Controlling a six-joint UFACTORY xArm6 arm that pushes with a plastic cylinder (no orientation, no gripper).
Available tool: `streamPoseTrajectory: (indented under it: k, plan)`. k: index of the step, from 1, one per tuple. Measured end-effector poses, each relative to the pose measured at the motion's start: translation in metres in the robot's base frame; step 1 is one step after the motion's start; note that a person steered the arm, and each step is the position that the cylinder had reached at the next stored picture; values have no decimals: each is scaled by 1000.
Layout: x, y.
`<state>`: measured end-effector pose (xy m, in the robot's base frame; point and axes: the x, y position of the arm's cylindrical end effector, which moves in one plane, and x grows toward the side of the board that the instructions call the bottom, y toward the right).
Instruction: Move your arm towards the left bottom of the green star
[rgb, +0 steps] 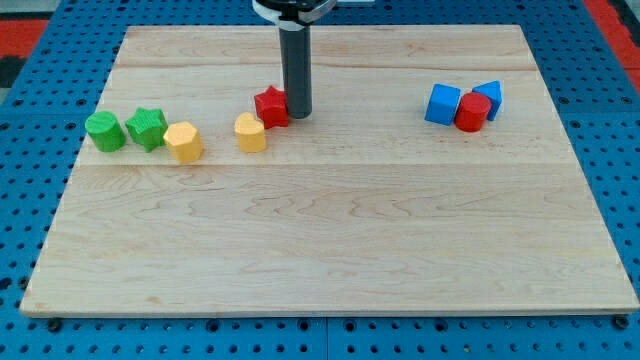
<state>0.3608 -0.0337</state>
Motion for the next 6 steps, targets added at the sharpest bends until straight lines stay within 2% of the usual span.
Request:
streamPoseTrajectory:
  k: [3,4,5,6]
  plan:
    - [-6,-106]
    - [21,-131]
    - [-17,-173]
    - [-53,-172]
